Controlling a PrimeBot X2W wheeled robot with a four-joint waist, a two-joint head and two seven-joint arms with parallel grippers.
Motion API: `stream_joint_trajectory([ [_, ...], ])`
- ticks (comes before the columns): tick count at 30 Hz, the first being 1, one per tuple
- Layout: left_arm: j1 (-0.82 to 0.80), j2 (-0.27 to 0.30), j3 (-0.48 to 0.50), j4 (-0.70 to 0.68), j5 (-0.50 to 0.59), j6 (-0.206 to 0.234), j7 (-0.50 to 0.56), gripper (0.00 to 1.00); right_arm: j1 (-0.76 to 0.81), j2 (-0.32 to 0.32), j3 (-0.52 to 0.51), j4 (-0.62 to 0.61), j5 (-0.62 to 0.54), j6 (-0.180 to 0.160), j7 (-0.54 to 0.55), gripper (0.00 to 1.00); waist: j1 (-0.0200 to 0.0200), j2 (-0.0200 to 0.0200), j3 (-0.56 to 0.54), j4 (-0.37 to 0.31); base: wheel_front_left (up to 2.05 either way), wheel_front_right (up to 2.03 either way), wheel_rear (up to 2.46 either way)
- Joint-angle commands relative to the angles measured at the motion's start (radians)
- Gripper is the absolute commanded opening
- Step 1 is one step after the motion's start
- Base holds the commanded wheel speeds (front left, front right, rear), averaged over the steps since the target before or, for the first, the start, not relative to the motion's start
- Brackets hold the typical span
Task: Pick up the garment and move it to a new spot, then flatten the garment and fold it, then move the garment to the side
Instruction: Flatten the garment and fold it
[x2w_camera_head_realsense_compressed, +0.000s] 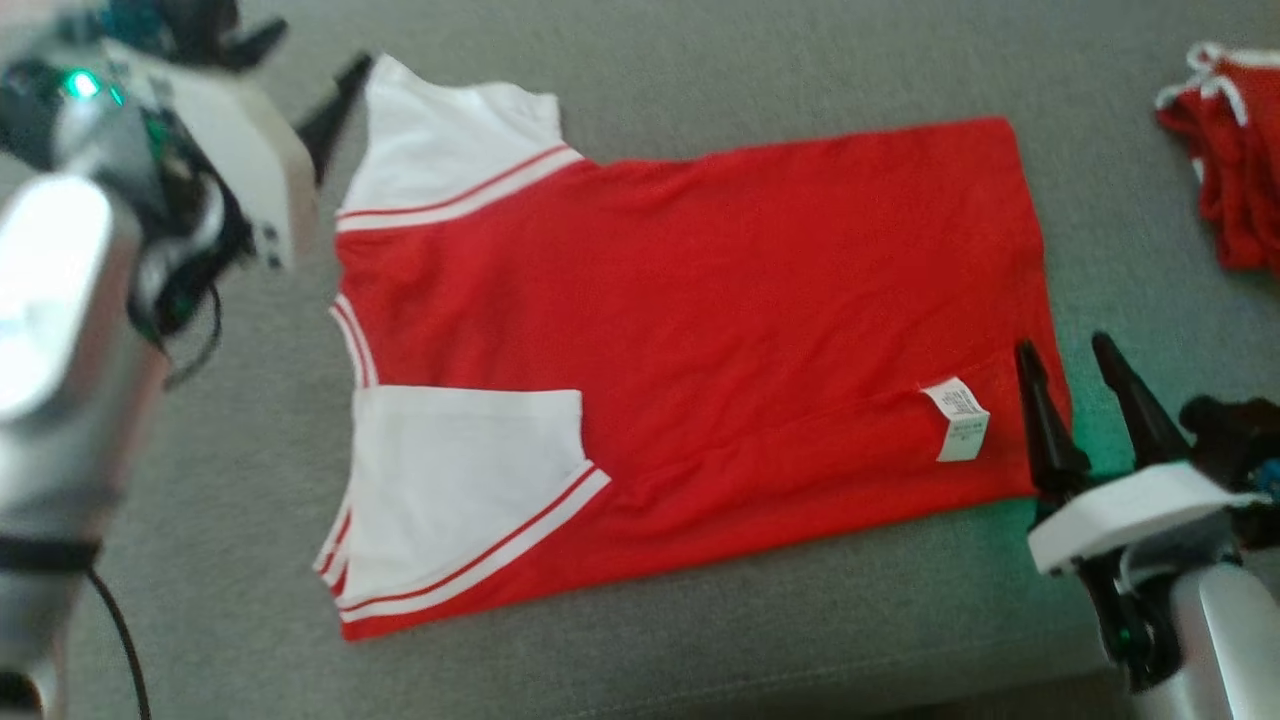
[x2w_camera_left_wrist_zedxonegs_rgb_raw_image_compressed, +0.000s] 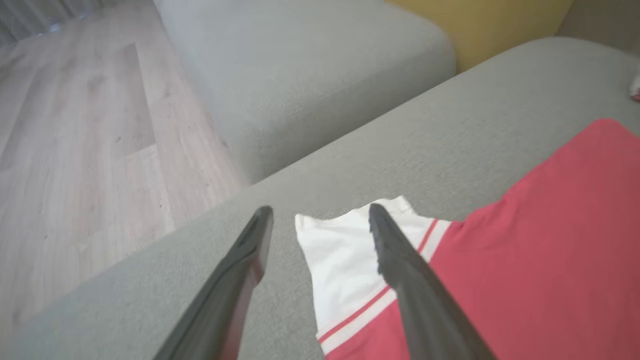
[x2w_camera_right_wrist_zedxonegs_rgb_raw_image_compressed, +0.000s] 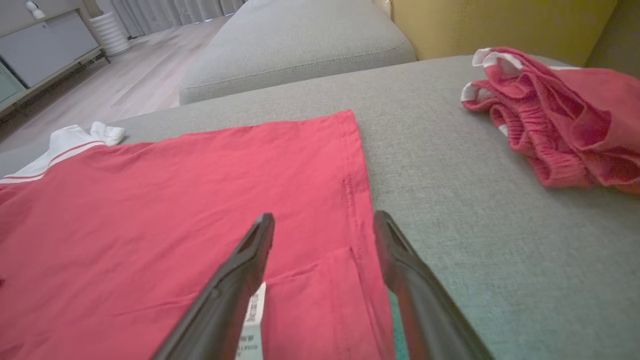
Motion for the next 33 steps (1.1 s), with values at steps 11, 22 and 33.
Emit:
stream_joint_trajectory([
  [11, -0.375, 0.133, -0.221, 0.313, -0.155, -0.006, 0.08, 1.0, -0.08, -0.008, 0.067, -0.032, 0.011, 0.007, -0.043, 1.0, 0.0, 0.0, 0.179, -0.138, 0.0, 0.0, 0.0],
  [22, -0.439, 0.171, -0.365, 0.432, -0.237, -0.006, 0.127, 1.0, -0.097, 0.003, 0.082, -0.018, 0.02, 0.007, -0.071, 1.0, 0.0, 0.0, 0.203, -0.171, 0.0, 0.0, 0.0],
  [33, -0.485, 0.199, -0.424, 0.496, -0.297, -0.006, 0.171, 1.0, -0.109, 0.013, 0.092, -0.005, 0.016, 0.007, -0.092, 1.0, 0.0, 0.0, 0.224, -0.2, 0.0, 0.0, 0.0],
])
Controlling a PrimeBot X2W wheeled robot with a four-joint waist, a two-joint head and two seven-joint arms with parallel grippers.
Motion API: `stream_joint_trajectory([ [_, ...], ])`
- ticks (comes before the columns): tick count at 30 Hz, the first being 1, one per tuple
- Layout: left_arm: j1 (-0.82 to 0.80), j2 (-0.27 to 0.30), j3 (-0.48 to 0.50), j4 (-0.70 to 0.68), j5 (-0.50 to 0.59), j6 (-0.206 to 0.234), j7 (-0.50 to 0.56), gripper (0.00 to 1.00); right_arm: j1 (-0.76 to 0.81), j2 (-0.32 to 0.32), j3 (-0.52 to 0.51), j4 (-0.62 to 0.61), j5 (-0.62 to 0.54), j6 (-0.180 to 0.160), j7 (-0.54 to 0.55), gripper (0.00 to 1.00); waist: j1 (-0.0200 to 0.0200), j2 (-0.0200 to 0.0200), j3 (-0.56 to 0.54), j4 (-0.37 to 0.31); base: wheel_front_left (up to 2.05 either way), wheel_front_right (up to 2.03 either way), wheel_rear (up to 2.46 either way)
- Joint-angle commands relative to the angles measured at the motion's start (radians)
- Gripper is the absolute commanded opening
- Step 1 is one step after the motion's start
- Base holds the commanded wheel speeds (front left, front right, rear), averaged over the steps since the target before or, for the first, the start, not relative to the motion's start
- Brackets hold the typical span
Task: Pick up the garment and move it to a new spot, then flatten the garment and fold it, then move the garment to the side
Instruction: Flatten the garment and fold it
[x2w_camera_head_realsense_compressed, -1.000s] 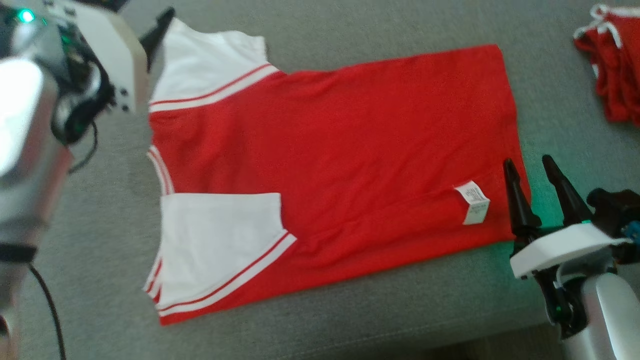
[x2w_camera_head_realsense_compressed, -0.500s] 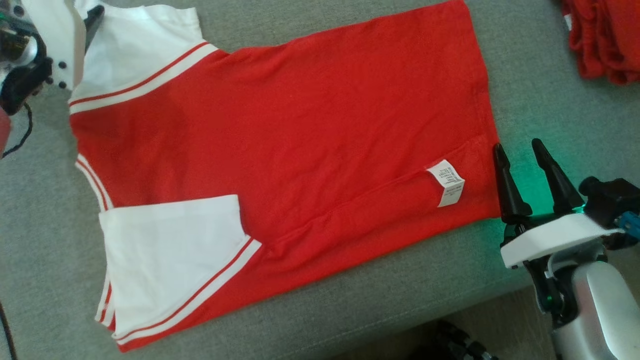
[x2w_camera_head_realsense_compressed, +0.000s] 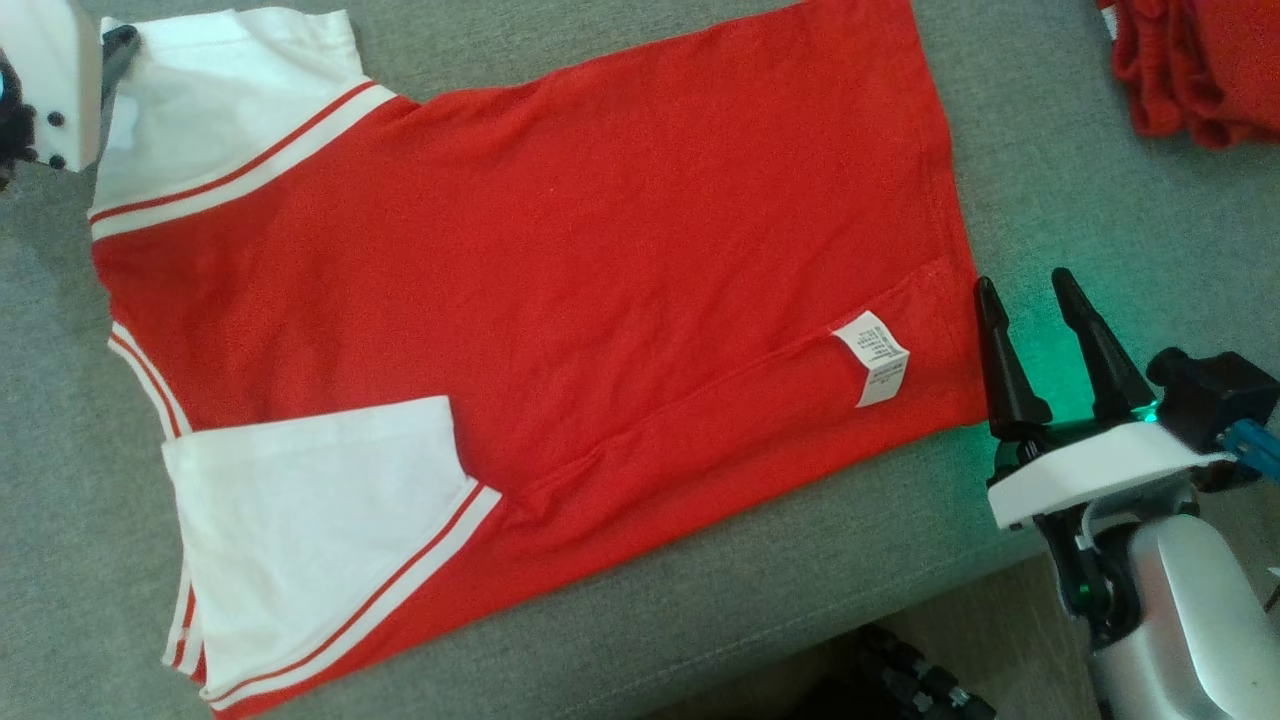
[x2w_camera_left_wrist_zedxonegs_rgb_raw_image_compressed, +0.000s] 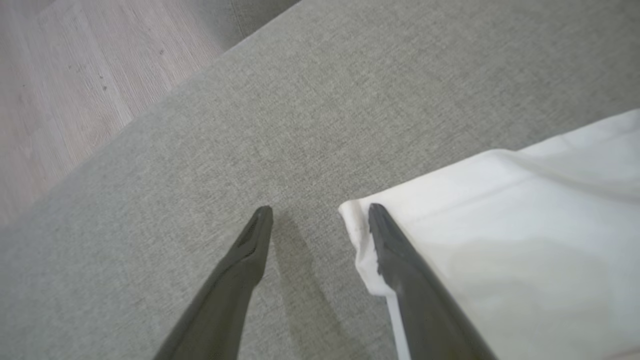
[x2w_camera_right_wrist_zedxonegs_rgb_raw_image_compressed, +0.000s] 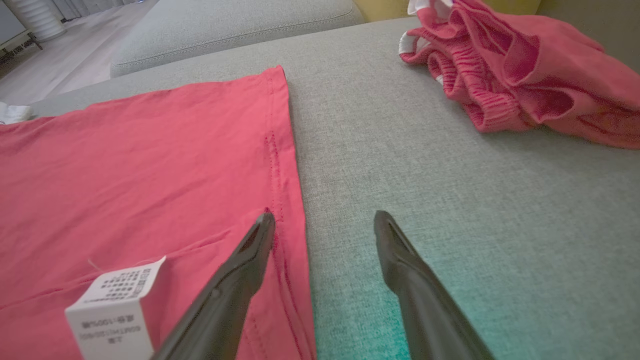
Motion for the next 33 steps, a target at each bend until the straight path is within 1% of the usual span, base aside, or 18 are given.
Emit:
stream_joint_trajectory([
  [1, -0.052, 0.047, 0.017, -0.007, -0.02, 0.002, 0.022, 1.0, -0.002, -0.007, 0.012, -0.024, 0.003, 0.007, -0.015, 1.0, -0.0001, 0.0, 0.002, -0.003, 0.0, 0.0, 0.0],
  [3, -0.053, 0.05, 0.005, -0.01, -0.035, 0.002, 0.037, 1.0, -0.003, -0.007, 0.009, -0.022, 0.004, 0.007, -0.018, 1.0, -0.0001, 0.0, 0.004, -0.006, 0.0, 0.0, 0.0],
  [4, -0.051, 0.05, 0.0, -0.012, -0.048, 0.002, 0.047, 0.82, -0.004, -0.007, 0.007, -0.022, 0.004, 0.007, -0.019, 1.0, -0.0001, 0.0, 0.004, -0.007, 0.0, 0.0, 0.0],
  [5, -0.049, 0.051, -0.006, -0.014, -0.06, 0.002, 0.061, 0.55, -0.005, -0.007, 0.006, -0.021, 0.004, 0.007, -0.02, 1.0, -0.0001, 0.0, 0.005, -0.007, 0.0, 0.0, 0.0],
  [6, -0.048, 0.053, -0.015, -0.018, -0.067, 0.002, 0.074, 0.45, -0.006, -0.007, 0.004, -0.021, 0.004, 0.007, -0.02, 1.0, -0.0001, 0.0, 0.005, -0.007, 0.0, 0.0, 0.0],
  [7, -0.048, 0.053, -0.015, -0.018, -0.067, 0.002, 0.074, 0.45, -0.006, -0.007, 0.004, -0.021, 0.004, 0.007, -0.02, 1.0, -0.0001, 0.0, 0.005, -0.007, 0.0, 0.0, 0.0],
  [8, -0.049, 0.057, -0.023, -0.024, -0.074, 0.002, 0.082, 0.16, -0.008, -0.007, 0.003, -0.022, 0.003, 0.007, -0.02, 1.0, -0.0001, 0.0, 0.005, -0.008, 0.0, 0.0, 0.0],
  [9, -0.046, 0.059, -0.028, -0.029, -0.086, 0.002, 0.091, 0.0, -0.01, -0.007, 0.003, -0.023, 0.003, 0.007, -0.02, 1.0, -0.0001, 0.0, 0.005, -0.009, 0.0, 0.0, 0.0],
  [11, -0.042, 0.066, -0.042, -0.045, -0.109, 0.002, 0.111, 0.0, -0.014, -0.008, 0.003, -0.025, 0.003, 0.007, -0.021, 1.0, -0.0001, 0.0, 0.003, -0.008, 0.0, 0.0, 0.0],
  [12, -0.047, 0.072, -0.05, -0.06, -0.107, 0.002, 0.097, 0.0, -0.018, -0.009, 0.002, -0.027, 0.003, 0.007, -0.022, 1.0, -0.0001, 0.0, 0.003, -0.007, 0.0, 0.0, 0.0],
  [14, -0.059, 0.079, -0.059, -0.082, -0.094, 0.002, 0.033, 0.0, -0.025, -0.012, 0.0, -0.031, 0.002, 0.007, -0.021, 1.0, -0.0001, 0.0, -0.001, -0.001, 0.0, 0.0, 0.0],
  [17, -0.07, 0.076, -0.066, -0.1, -0.076, 0.002, -0.087, 0.0, -0.046, -0.025, 0.022, -0.045, 0.013, 0.007, 0.007, 1.0, -0.0001, 0.0, -0.015, 0.013, 0.0, 0.0, 0.0],
  [19, -0.073, 0.068, -0.071, -0.106, -0.069, 0.002, -0.161, 0.0, -0.08, -0.041, 0.042, -0.056, 0.018, 0.007, 0.046, 1.0, -0.0001, 0.0, -0.028, 0.025, 0.0, 0.0, 0.0],
  [23, -0.067, 0.042, -0.083, -0.118, -0.078, 0.002, -0.266, 0.0, -0.19, -0.075, 0.071, -0.046, 0.056, 0.007, 0.207, 1.0, -0.0001, 0.0, -0.056, 0.055, 0.0, 0.0, 0.0],
  [27, -0.071, 0.028, -0.112, -0.147, -0.076, 0.002, -0.329, 0.0, -0.339, -0.097, 0.074, 0.046, 0.067, 0.007, 0.366, 1.0, -0.0001, 0.0, -0.073, 0.09, 0.0, 0.0, 0.0],
  [30, -0.078, 0.023, -0.136, -0.185, -0.077, 0.002, -0.359, 0.0, -0.442, -0.1, 0.074, 0.153, 0.036, 0.007, 0.466, 1.0, -0.0001, 0.0, -0.076, 0.118, 0.0, 0.0, 0.0],
  [33, -0.088, 0.027, -0.16, -0.229, -0.079, 0.002, -0.37, 0.0, -0.523, -0.091, 0.061, 0.261, -0.008, 0.007, 0.534, 1.0, -0.0001, 0.0, -0.072, 0.142, 0.0, 0.0, 0.0],
])
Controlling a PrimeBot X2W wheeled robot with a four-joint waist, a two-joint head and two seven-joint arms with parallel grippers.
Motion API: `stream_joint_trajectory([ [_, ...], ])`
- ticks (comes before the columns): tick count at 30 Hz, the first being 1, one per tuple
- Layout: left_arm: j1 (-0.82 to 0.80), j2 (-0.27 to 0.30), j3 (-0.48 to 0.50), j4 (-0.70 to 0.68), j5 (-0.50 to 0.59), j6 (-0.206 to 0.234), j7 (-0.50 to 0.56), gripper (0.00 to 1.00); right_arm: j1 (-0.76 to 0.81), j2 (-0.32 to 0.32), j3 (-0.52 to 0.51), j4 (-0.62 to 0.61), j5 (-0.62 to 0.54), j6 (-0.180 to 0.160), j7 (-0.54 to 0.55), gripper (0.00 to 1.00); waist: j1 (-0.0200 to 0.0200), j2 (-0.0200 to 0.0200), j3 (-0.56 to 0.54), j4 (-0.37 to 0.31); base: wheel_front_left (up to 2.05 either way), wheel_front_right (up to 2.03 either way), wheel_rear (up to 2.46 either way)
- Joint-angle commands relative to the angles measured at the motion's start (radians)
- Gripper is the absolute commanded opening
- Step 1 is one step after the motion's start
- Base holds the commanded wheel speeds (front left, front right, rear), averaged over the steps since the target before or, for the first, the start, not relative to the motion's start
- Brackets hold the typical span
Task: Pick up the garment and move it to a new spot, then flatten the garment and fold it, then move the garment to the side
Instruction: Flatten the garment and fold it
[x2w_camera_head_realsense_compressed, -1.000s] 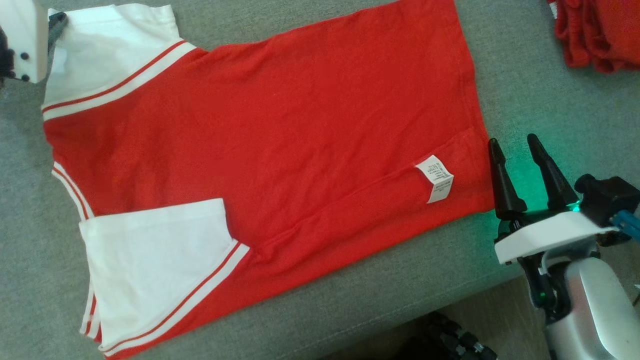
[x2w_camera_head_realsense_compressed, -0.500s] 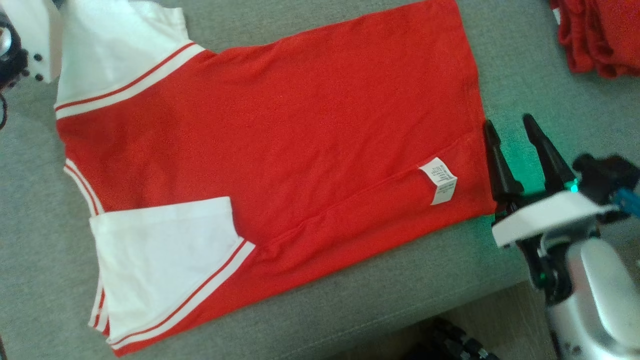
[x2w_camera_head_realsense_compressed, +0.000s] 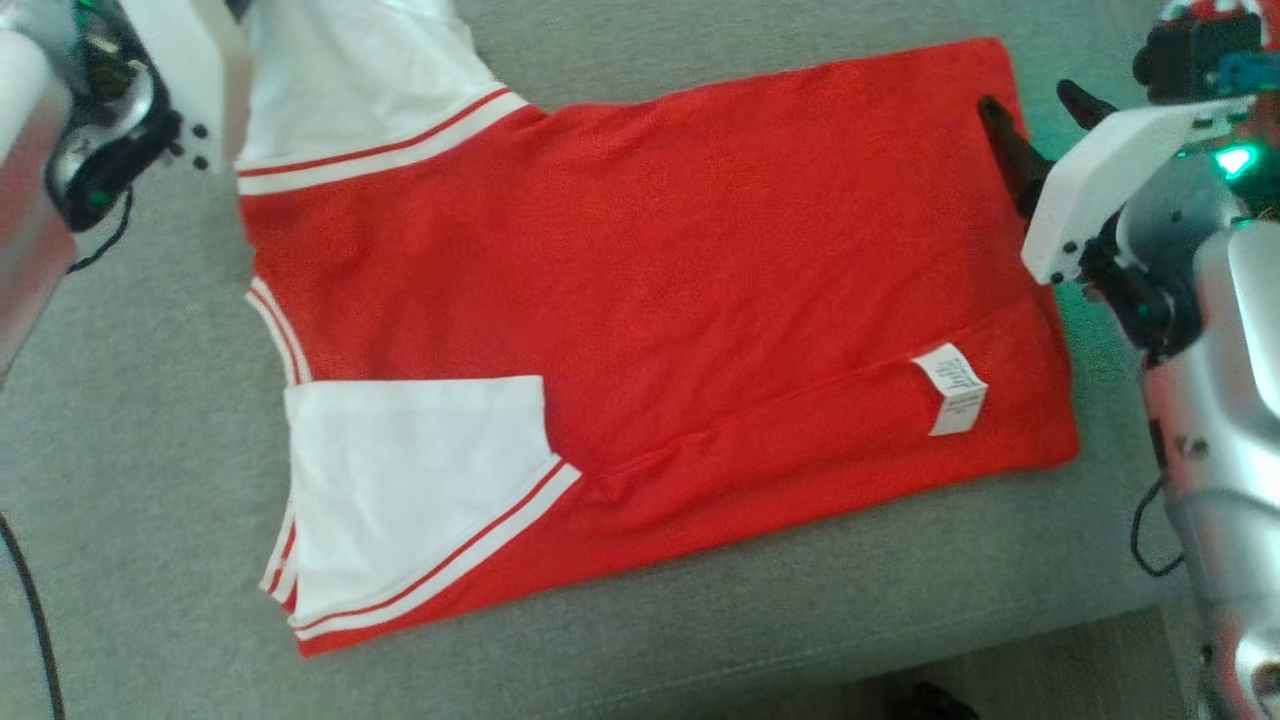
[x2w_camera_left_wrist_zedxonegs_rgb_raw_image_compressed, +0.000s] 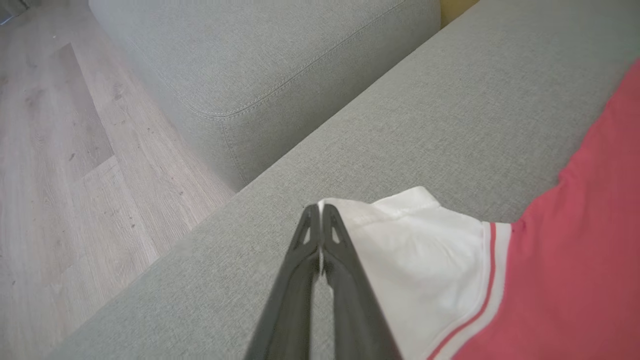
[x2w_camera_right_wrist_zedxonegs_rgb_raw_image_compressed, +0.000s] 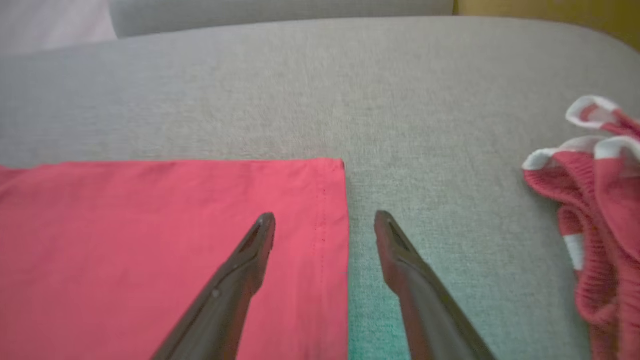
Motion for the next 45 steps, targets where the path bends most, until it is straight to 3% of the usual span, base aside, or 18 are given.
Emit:
stream_joint_trajectory([
  [1, -0.067, 0.036, 0.026, -0.04, -0.002, 0.001, -0.009, 0.0, -0.043, 0.004, -0.004, 0.024, -0.026, 0.007, 0.027, 1.0, -0.0001, 0.0, 0.003, 0.025, 0.0, 0.0, 0.0],
  [8, -0.088, 0.055, -0.01, -0.127, -0.007, 0.001, -0.007, 0.0, -0.143, 0.038, -0.049, 0.182, -0.054, 0.007, 0.002, 1.0, -0.0001, 0.0, 0.015, 0.058, 0.0, 0.0, 0.0],
  [29, -0.094, 0.077, -0.041, -0.154, -0.015, 0.001, -0.007, 0.0, -0.268, 0.04, 0.02, 0.382, 0.008, 0.007, -0.128, 0.99, -0.0001, 0.0, 0.025, 0.073, 0.0, 0.0, 0.0],
  [31, -0.094, 0.075, -0.045, -0.152, -0.016, 0.001, -0.008, 0.0, -0.276, 0.035, 0.026, 0.397, 0.009, 0.007, -0.138, 0.88, -0.0001, 0.0, 0.023, 0.076, 0.0, 0.0, 0.0],
  [33, -0.095, 0.074, -0.048, -0.15, -0.017, 0.001, -0.008, 0.0, -0.282, 0.031, 0.031, 0.412, 0.009, 0.007, -0.146, 0.68, -0.0001, 0.0, 0.022, 0.079, 0.0, 0.0, 0.0],
  [34, -0.095, 0.073, -0.049, -0.149, -0.017, 0.001, -0.009, 0.0, -0.286, 0.029, 0.033, 0.419, 0.009, 0.007, -0.15, 0.49, -0.0001, 0.0, 0.021, 0.08, 0.0, 0.0, 0.0],
  [36, -0.095, 0.074, -0.052, -0.147, -0.017, 0.001, -0.01, 0.0, -0.293, 0.026, 0.038, 0.432, 0.013, 0.007, -0.157, 0.32, -0.0001, 0.0, 0.021, 0.081, 0.0, 0.0, 0.0],
  [38, -0.091, 0.074, -0.056, -0.142, -0.018, 0.001, -0.014, 0.0, -0.3, 0.024, 0.05, 0.45, 0.017, 0.007, -0.165, 0.0, -0.0001, 0.0, 0.018, 0.083, 0.0, 0.0, 0.0],
  [45, -0.091, 0.082, -0.069, -0.121, 0.02, 0.001, -0.067, 0.0, -0.316, 0.007, 0.054, 0.476, 0.025, 0.007, -0.237, 0.0, -0.0001, 0.0, 0.004, 0.08, 0.0, 0.0, 0.0],
])
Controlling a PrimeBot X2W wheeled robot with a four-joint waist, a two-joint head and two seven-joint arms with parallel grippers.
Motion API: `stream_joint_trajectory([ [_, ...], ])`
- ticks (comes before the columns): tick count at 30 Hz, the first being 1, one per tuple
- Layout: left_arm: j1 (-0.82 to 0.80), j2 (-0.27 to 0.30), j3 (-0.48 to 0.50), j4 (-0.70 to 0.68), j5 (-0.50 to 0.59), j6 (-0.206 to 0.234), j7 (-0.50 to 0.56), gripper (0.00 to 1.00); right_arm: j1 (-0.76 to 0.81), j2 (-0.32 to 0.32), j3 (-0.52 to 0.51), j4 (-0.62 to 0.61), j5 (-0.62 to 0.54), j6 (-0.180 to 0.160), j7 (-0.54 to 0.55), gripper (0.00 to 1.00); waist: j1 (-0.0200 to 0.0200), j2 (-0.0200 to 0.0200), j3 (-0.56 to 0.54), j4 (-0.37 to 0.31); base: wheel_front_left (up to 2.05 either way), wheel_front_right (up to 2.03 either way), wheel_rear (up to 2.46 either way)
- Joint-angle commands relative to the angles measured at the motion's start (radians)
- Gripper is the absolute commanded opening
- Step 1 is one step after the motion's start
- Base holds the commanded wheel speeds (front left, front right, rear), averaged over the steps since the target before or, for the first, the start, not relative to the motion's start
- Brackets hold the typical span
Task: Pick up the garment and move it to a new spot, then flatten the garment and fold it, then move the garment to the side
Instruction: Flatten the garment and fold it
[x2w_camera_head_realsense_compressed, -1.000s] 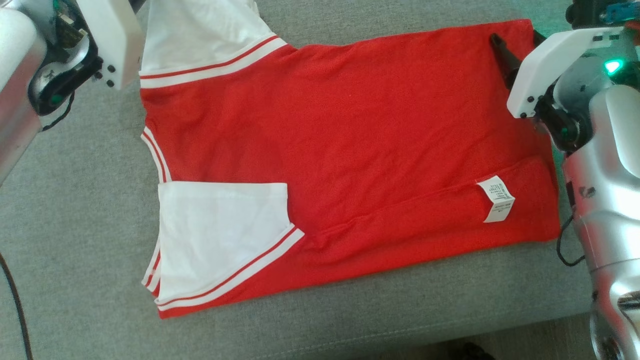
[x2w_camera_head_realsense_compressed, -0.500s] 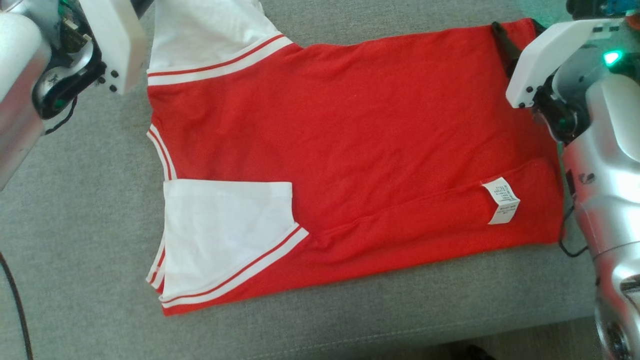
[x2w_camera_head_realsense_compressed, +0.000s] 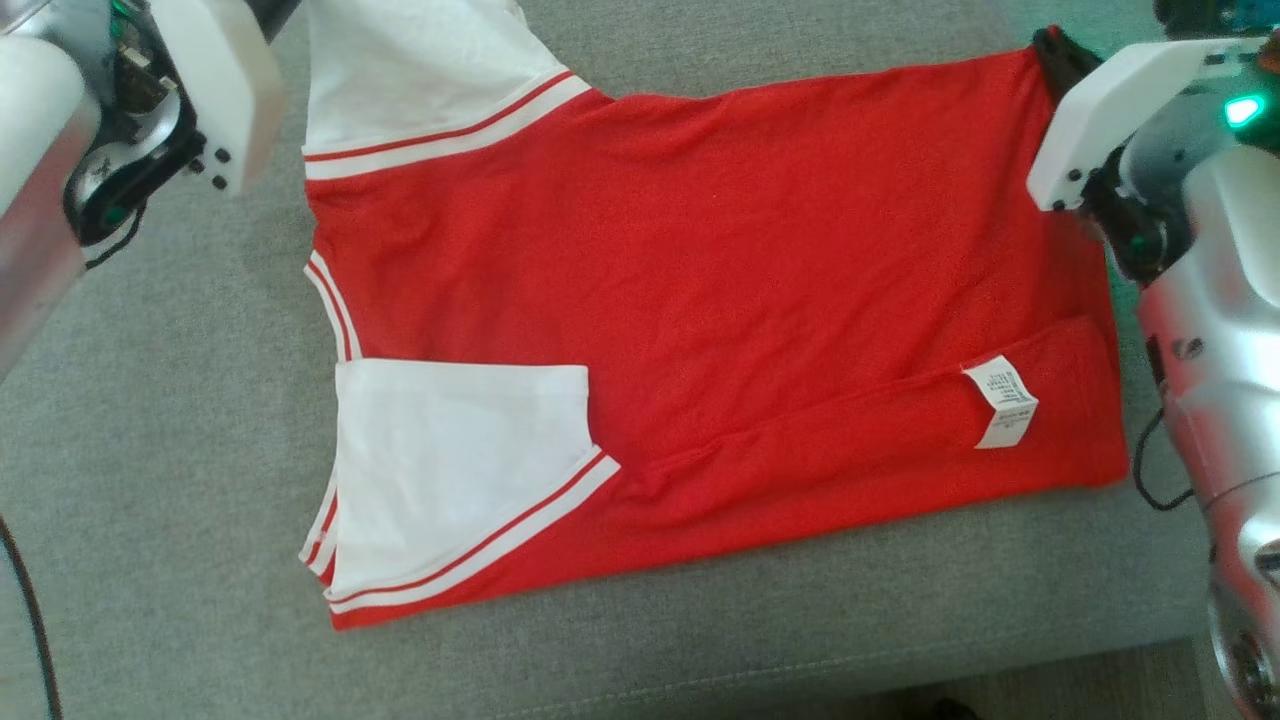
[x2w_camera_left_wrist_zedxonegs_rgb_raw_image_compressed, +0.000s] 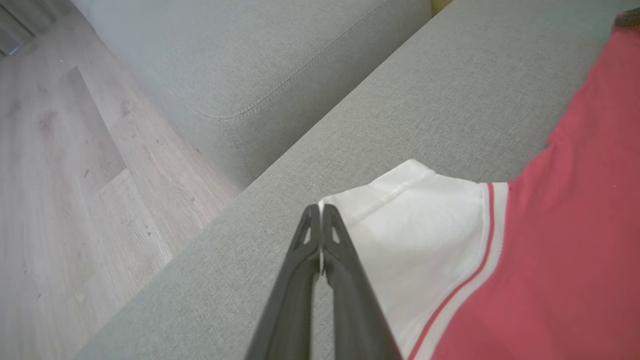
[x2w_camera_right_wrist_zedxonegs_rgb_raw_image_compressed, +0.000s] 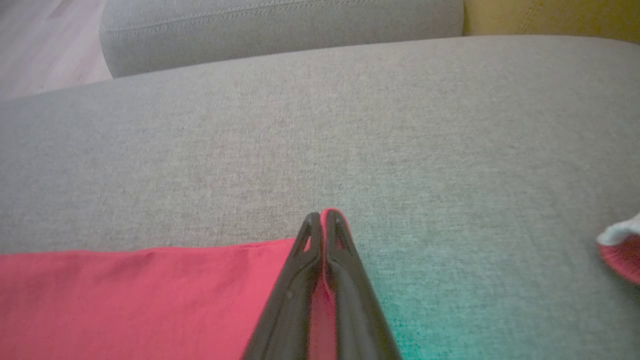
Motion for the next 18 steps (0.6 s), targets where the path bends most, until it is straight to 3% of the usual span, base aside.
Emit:
stream_joint_trajectory([
  [1, -0.059, 0.045, 0.038, 0.003, 0.024, 0.001, -0.029, 0.0, -0.039, -0.006, -0.003, -0.02, 0.012, 0.007, -0.029, 0.0, 0.0, 0.0, -0.004, -0.002, 0.0, 0.0, 0.0],
  [12, -0.104, 0.015, 0.075, 0.067, 0.058, 0.003, -0.236, 0.0, -0.082, -0.028, -0.05, 0.007, 0.073, 0.007, -0.139, 0.0, 0.0, 0.0, -0.016, 0.007, 0.0, 0.0, 0.0],
  [18, -0.072, -0.008, 0.092, 0.082, 0.011, 0.003, -0.267, 0.0, -0.047, -0.05, -0.049, 0.018, 0.096, 0.007, -0.156, 0.0, 0.0, 0.0, -0.047, 0.026, 0.0, 0.0, 0.0],
])
